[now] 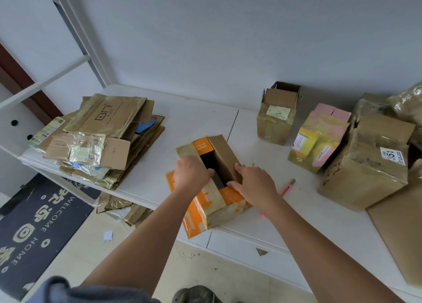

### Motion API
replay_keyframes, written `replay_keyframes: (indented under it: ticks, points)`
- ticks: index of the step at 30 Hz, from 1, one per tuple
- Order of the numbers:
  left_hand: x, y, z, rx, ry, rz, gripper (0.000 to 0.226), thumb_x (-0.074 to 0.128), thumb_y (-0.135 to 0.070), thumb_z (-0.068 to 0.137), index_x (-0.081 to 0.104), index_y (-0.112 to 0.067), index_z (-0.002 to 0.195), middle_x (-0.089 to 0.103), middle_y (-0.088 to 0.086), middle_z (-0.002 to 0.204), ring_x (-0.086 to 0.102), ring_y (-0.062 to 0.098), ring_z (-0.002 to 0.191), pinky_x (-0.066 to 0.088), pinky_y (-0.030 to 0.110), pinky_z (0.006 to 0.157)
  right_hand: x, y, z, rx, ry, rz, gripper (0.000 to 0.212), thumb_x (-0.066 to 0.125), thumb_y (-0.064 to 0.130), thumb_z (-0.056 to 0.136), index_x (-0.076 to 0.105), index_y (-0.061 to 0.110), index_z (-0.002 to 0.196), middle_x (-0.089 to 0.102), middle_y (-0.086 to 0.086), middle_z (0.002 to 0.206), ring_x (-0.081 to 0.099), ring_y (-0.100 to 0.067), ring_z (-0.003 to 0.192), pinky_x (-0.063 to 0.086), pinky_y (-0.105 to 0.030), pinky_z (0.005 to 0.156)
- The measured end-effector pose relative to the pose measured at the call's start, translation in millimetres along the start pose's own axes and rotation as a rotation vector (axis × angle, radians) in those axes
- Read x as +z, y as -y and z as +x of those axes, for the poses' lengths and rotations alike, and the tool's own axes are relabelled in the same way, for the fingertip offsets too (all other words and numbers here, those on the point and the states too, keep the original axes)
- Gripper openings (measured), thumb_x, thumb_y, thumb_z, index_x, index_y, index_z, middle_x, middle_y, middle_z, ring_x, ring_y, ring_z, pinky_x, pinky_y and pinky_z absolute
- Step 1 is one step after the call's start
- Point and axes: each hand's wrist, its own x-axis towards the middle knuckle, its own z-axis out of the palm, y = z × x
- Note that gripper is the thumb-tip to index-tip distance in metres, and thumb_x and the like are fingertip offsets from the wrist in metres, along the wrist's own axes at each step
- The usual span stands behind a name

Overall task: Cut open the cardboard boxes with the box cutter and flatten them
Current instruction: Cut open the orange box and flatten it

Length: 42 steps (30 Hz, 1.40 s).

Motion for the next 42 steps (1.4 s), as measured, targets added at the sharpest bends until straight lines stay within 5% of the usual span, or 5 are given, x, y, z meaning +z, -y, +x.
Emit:
replay_keyframes:
  ticks: [18, 26, 29, 32, 42]
  points:
    - [-22, 22, 1, -0.145, 0.160, -0.276, 0.038, 0.072, -0.045, 0.083, 0.047, -0.017, 0.085, 0.066, 0.006, 0.084, 0.070, 0.017, 0.065, 0.057, 0.023, 0.056, 0, 3, -8, 0.051, 0.039, 0.127, 0.067, 0.052, 0.052, 0.097, 0.034, 0.020, 0.153, 0.058, -0.002, 0.138, 0.057, -0.024, 0.122, 0.050, -0.033, 0.089]
    - [-11, 19, -8, -0.072, 0.083, -0.197, 0.062, 0.071, -0.061, 0.077, 0.053, -0.009, 0.107, 0.062, 0.003, 0.083, 0.066, 0.017, 0.072, 0.060, 0.031, 0.063, 0, -2, -18, 0.022, 0.114, 0.271, 0.076, 0.056, 0.047, 0.096, 0.020, 0.018, 0.157, 0.022, -0.003, 0.163, 0.030, -0.024, 0.146, 0.032, -0.037, 0.114]
    - [2, 11, -20, -0.081, 0.181, -0.065, 0.115, 0.074, -0.063, 0.073, 0.017, 0.002, 0.148, 0.065, 0.009, 0.101, 0.069, 0.023, 0.081, 0.060, 0.033, 0.063, 2, -12, -26, 0.005, 0.207, 0.402, 0.088, 0.061, 0.049, 0.092, 0.009, 0.023, 0.158, -0.001, 0.004, 0.166, 0.014, -0.019, 0.151, 0.021, -0.034, 0.119]
    - [11, 7, -25, -0.101, 0.268, -0.059, 0.138, 0.080, -0.050, 0.073, -0.029, -0.008, 0.147, 0.047, 0.019, 0.139, 0.064, 0.035, 0.106, 0.060, 0.038, 0.064, 5, -18, -32, 0.002, 0.223, 0.496, 0.091, 0.061, 0.052, 0.091, 0.005, 0.026, 0.158, -0.007, 0.011, 0.165, 0.008, -0.016, 0.152, 0.018, -0.034, 0.120]
    - [-18, 12, -29, -0.128, 0.509, -0.309, 0.112, 0.070, -0.027, 0.088, -0.022, -0.016, 0.151, 0.054, 0.009, 0.103, 0.068, 0.026, 0.085, 0.057, 0.029, 0.049, -2, -13, -29, 0.014, 0.263, 0.432, 0.090, 0.058, 0.053, 0.092, 0.005, 0.025, 0.158, -0.006, 0.009, 0.165, 0.011, -0.019, 0.152, 0.023, -0.040, 0.120]
